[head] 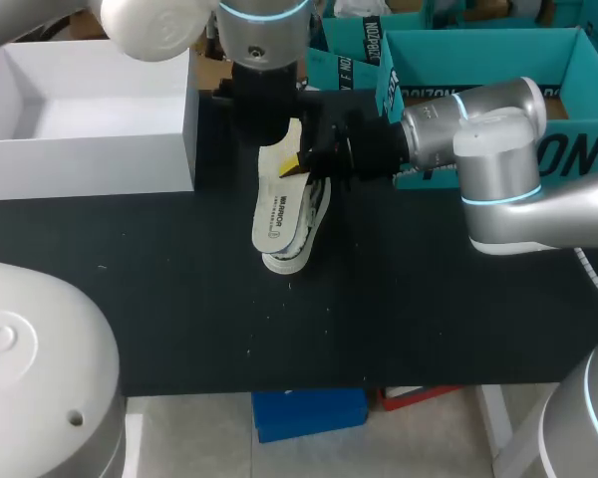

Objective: Take the shoe out of the shoebox, open the shoe tongue, remove and reinsert the insole, then place the shoe into the shoebox

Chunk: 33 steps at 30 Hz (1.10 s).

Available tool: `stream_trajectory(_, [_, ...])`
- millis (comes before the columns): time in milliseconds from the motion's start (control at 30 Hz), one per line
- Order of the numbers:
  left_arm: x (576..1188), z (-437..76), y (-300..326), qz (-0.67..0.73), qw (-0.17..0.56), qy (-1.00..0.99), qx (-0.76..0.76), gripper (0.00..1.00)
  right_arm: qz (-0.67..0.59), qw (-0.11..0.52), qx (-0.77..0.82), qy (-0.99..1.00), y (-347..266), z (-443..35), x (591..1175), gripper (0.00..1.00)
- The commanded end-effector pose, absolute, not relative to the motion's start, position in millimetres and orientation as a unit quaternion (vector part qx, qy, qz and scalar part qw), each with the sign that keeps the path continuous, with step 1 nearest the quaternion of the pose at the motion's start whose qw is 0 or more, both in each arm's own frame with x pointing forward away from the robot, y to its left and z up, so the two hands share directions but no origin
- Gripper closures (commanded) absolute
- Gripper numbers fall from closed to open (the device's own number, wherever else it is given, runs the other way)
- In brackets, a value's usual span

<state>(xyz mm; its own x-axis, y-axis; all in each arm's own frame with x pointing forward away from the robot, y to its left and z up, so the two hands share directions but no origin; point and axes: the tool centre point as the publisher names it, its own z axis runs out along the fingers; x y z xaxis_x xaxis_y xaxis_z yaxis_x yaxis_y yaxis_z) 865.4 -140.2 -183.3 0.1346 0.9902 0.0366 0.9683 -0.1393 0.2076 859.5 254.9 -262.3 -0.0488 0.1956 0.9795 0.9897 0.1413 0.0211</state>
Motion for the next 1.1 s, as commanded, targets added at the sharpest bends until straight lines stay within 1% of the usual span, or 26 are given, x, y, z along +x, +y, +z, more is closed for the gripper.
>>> stream_trajectory(33, [891.9,-187.2,-144.9,0.068,0.057,0.655,0.750,0.00,-0.420,0.472,-0.503,-0.589,255.9,-262.9,859.6,1.00])
stream_trajectory(267, [925.6,-183.9,-149.1,0.042,0.071,0.658,0.748,0.00,-0.420,0.472,-0.503,-0.589,255.9,-262.9,859.6,1.00])
stream_trajectory(633, [972.2,-192.3,-147.7,0.033,0.072,0.673,0.735,0.00,-0.420,0.472,-0.503,-0.589,255.9,-262.9,859.6,1.00])
stream_trajectory(900, [997.7,-194.4,-146.2,0.028,0.069,0.680,0.730,0.00,-0.420,0.472,-0.503,-0.589,255.9,-262.9,859.6,1.00])
stream_trajectory(1100, [1002.8,-190.8,-146.7,0.023,0.074,0.680,0.729,0.00,-0.420,0.472,-0.503,-0.589,255.9,-262.9,859.6,1.00])
